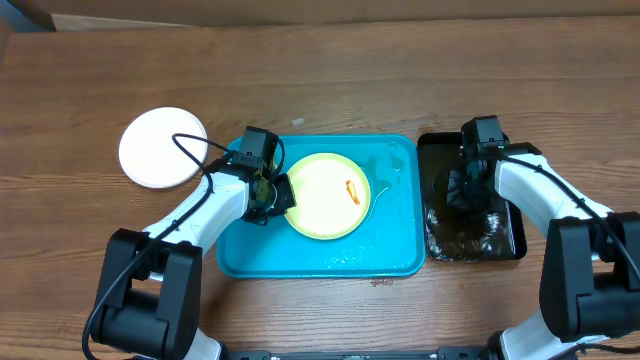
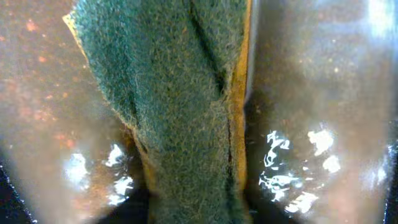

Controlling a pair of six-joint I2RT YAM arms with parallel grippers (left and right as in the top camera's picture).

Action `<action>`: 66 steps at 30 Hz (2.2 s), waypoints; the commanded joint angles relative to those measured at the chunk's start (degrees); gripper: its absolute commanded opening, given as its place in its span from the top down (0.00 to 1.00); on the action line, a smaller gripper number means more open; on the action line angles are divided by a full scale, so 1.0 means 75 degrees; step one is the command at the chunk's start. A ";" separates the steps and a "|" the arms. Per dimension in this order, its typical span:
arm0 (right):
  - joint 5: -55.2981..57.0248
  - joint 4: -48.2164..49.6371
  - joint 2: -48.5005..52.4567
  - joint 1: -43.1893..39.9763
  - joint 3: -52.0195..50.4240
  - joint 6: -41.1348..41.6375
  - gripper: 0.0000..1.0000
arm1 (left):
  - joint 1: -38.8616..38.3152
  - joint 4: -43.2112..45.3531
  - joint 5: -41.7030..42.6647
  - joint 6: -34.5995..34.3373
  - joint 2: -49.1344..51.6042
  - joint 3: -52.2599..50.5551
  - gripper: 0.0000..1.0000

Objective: Clean dirty plates on tray and stack at the side
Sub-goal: 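Reach the right gripper down to the sponge in the black tray, then grasp the green sponge with the right gripper and dip it in water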

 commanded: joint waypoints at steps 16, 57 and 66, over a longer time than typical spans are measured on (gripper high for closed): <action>0.0367 0.0877 -0.0143 -0.0006 0.0119 -0.0055 0.44 | -0.0061 -0.0082 -0.0108 0.0061 0.0085 -0.0073 0.96; 0.0364 0.1489 0.0195 -0.0029 0.0143 -0.0373 0.33 | -0.0058 -0.0052 -0.0166 0.0061 0.0085 -0.0073 0.95; 0.0367 0.1789 0.0201 -0.0029 -0.0166 -0.0379 0.42 | -0.0058 -0.0055 -0.0172 0.0061 0.0085 -0.0073 0.95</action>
